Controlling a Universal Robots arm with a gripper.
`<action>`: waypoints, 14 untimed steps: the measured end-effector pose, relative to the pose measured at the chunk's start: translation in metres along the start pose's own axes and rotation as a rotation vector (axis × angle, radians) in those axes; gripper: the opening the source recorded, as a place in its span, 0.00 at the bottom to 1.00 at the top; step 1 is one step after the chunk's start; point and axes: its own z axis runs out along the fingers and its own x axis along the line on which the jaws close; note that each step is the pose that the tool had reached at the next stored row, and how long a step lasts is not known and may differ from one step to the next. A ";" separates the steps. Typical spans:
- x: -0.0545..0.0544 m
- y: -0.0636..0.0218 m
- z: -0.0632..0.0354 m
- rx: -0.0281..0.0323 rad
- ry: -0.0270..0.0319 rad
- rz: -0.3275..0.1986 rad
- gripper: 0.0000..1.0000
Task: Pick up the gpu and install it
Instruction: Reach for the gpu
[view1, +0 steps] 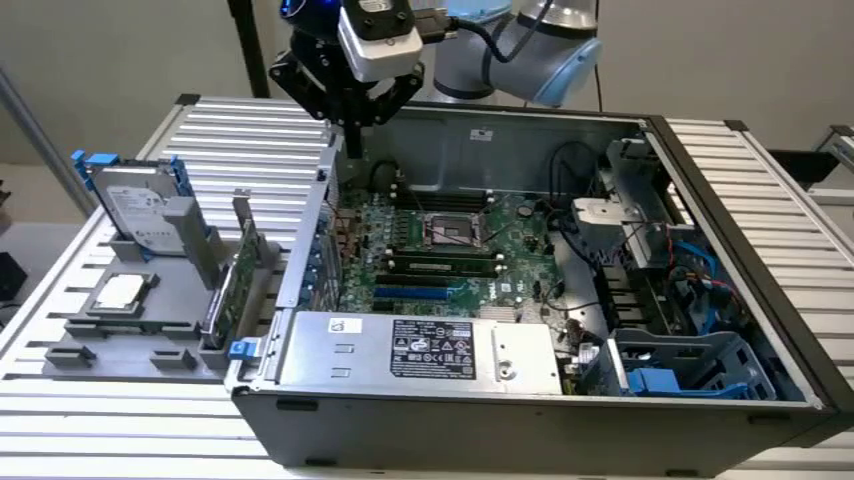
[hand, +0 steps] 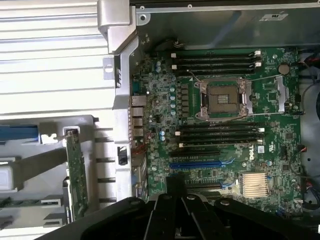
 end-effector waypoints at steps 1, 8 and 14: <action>0.005 -0.0021 0.0000 0.0008 -0.0001 0.000 0.00; 0.032 -0.0110 0.0006 0.0074 -0.0005 0.000 0.00; 0.054 -0.0176 0.0015 0.0145 -0.0010 0.000 0.00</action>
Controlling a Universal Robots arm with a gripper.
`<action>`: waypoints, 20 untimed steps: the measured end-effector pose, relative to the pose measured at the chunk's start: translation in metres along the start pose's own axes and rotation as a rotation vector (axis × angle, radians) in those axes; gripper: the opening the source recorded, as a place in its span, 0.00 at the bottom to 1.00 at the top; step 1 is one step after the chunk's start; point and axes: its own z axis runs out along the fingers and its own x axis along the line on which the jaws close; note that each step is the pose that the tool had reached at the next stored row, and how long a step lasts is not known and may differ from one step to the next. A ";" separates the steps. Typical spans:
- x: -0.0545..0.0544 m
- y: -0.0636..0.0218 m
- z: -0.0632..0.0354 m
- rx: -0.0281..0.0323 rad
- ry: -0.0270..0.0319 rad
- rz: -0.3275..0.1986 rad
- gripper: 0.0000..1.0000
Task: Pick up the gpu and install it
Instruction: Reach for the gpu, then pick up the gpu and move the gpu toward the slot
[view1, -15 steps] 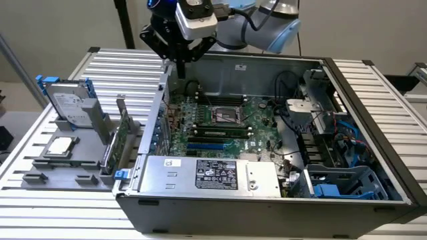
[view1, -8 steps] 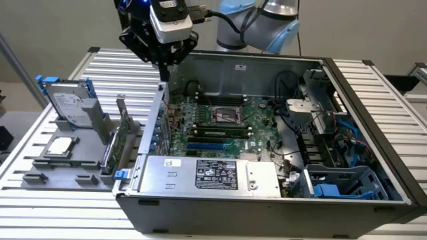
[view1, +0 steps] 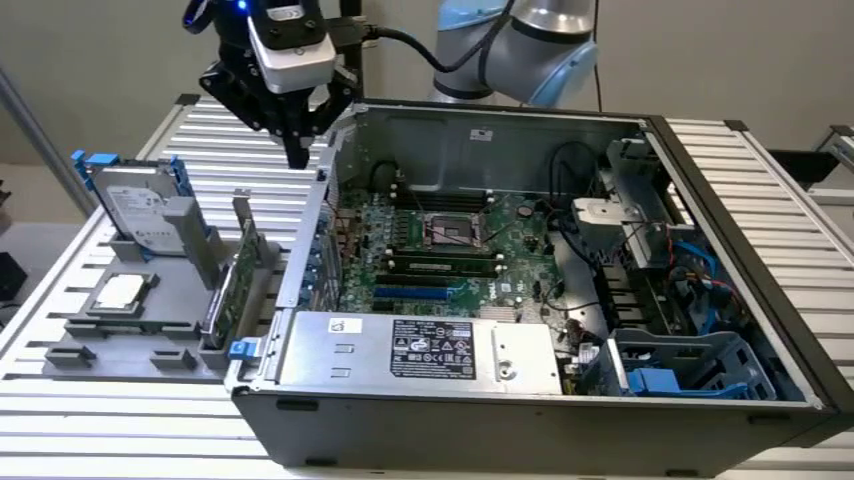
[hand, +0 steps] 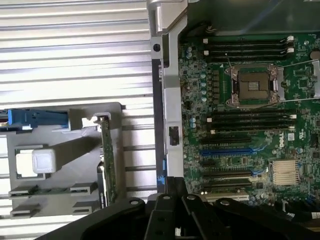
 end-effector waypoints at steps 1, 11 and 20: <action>0.005 -0.0014 0.0003 0.0014 -0.0001 0.000 0.00; 0.050 -0.0119 0.0037 0.0126 -0.0009 0.000 0.00; 0.092 -0.0158 0.0140 0.0169 -0.0011 0.000 0.00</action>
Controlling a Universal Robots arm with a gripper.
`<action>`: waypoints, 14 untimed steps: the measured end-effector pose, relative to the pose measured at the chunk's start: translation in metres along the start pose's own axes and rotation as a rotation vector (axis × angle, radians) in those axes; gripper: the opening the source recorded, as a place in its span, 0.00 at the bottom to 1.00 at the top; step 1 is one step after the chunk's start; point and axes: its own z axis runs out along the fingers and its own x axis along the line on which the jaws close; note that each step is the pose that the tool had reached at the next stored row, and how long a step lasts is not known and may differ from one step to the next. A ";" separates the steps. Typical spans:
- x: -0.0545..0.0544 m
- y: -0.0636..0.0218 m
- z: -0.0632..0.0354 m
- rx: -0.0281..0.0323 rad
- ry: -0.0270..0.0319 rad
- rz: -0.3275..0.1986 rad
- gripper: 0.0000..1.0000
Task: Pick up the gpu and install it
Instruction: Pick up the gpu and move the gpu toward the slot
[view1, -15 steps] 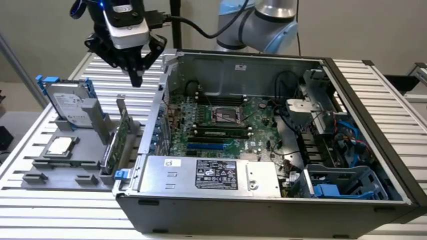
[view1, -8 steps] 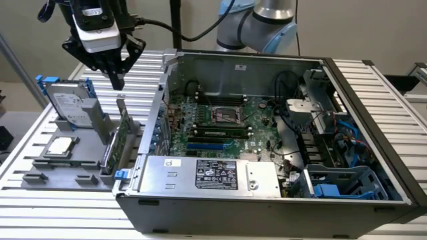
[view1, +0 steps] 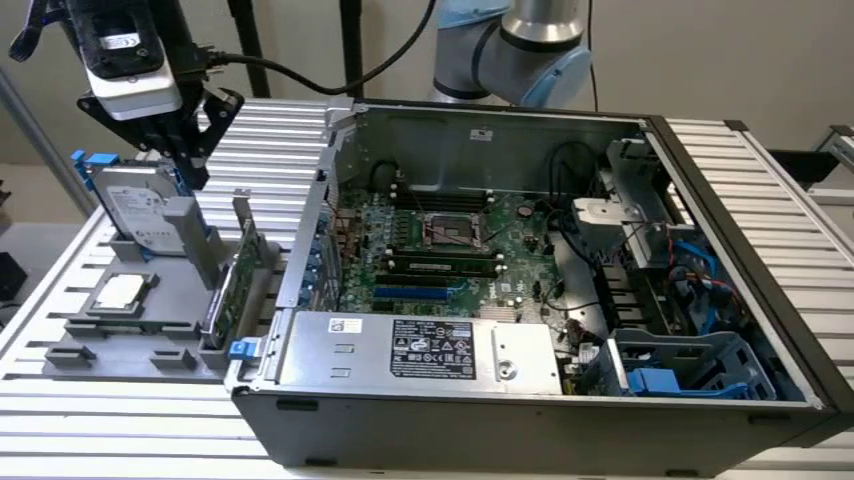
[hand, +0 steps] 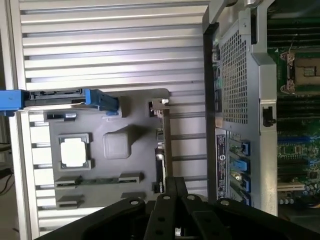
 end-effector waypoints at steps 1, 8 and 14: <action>0.004 -0.0003 0.0022 0.0002 -0.0003 0.000 0.00; 0.004 -0.0003 0.0021 0.0009 0.0002 0.000 0.00; 0.004 -0.0003 0.0022 0.0008 0.0001 0.000 0.00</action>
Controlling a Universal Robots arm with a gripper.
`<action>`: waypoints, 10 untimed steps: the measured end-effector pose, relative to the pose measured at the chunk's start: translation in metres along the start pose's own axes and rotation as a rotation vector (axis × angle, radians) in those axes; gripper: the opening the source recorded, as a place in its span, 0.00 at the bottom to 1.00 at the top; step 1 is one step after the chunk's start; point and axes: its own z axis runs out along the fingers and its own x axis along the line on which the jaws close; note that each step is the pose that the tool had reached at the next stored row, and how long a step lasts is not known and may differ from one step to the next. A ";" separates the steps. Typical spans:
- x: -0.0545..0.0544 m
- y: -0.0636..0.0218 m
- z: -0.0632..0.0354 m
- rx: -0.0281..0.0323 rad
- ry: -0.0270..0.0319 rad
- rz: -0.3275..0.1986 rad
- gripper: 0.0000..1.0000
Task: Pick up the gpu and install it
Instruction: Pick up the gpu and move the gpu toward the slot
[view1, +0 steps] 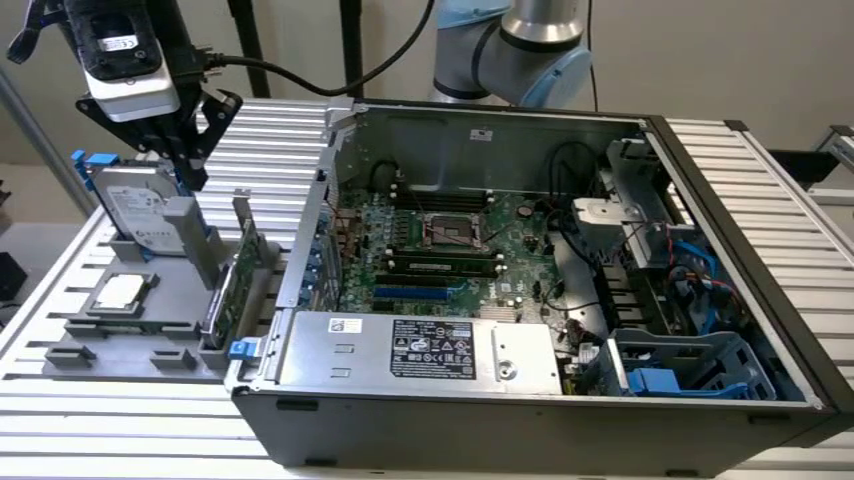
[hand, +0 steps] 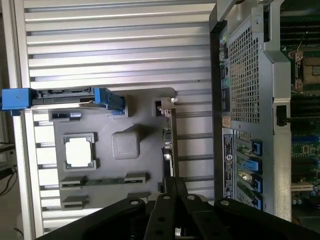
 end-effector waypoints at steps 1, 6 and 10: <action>0.000 0.0000 0.0000 0.0000 0.0000 0.000 0.00; 0.000 0.0000 0.0000 0.0000 0.0001 0.000 1.00; 0.000 -0.0002 0.0028 0.0012 0.0014 0.000 1.00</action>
